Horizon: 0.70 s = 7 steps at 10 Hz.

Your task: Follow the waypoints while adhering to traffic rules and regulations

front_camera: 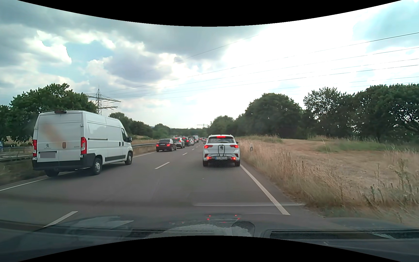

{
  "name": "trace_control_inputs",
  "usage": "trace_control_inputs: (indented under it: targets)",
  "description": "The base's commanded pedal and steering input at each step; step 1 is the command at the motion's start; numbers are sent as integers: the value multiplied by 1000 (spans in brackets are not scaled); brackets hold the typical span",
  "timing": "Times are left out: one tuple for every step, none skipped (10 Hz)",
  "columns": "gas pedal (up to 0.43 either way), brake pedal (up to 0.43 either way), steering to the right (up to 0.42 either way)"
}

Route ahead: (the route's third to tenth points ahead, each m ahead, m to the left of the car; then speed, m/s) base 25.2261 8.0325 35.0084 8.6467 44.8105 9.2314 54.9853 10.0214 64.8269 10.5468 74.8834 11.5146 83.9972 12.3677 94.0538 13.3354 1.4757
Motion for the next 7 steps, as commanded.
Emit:
trace_control_inputs:
  targets:
    - [0, 0, 0]
    - [0, 0, 0]
    - [0, 0, 0]
    - [0, 0, 0]
    - [0, 0, -2]
    - [0, 0, -3]
    - [0, 0, -5]
